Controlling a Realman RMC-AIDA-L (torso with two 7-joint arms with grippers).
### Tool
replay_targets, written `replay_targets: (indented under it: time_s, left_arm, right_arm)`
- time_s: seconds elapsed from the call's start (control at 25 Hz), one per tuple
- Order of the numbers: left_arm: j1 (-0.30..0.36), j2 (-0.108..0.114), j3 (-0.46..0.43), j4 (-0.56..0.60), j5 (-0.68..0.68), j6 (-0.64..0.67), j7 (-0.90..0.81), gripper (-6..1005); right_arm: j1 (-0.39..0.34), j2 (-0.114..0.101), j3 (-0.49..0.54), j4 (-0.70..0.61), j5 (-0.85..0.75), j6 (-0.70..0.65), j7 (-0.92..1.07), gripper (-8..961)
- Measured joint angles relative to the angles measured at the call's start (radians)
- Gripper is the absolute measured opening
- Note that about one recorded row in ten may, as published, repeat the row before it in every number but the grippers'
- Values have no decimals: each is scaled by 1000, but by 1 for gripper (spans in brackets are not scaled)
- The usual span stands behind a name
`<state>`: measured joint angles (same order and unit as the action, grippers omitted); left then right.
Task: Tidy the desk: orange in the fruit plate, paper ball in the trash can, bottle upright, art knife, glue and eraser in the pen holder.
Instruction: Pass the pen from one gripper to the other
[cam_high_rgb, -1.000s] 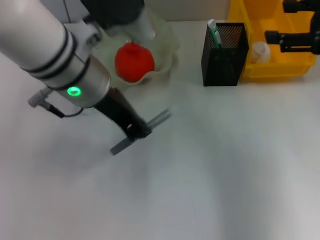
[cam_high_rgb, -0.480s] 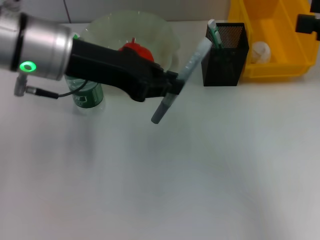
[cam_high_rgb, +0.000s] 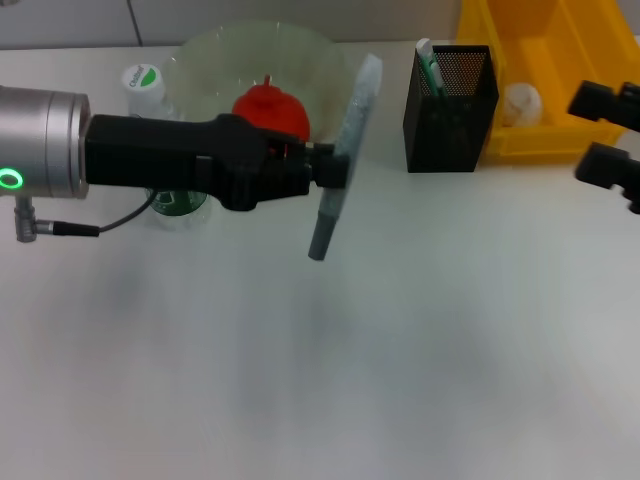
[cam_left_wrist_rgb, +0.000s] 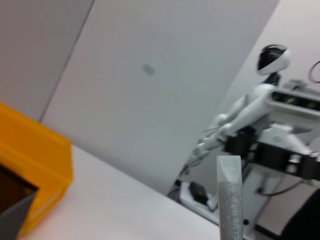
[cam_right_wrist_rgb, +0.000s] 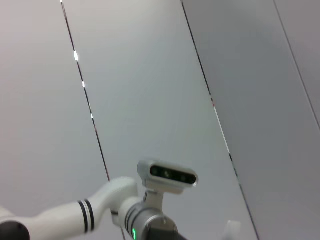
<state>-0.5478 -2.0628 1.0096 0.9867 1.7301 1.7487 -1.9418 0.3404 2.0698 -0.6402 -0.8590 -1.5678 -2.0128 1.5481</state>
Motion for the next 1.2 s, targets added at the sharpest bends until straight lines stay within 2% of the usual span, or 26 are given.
replay_targets:
  time_s: [0.2, 0.6, 1.2]
  left_arm:
    - [-4, -6, 29, -20, -12, 13, 70, 139]
    - [-22, -8, 55, -90, -26, -18, 174, 135]
    - [-36, -4, 57, -89, -18, -37, 179, 153]
  right_arm:
    - [69, 8, -12, 115, -52, 67, -51, 691]
    - [211, 9, -176, 204, -60, 180, 3, 670]
    - [247, 10, -197, 211, -55, 211, 1, 637]
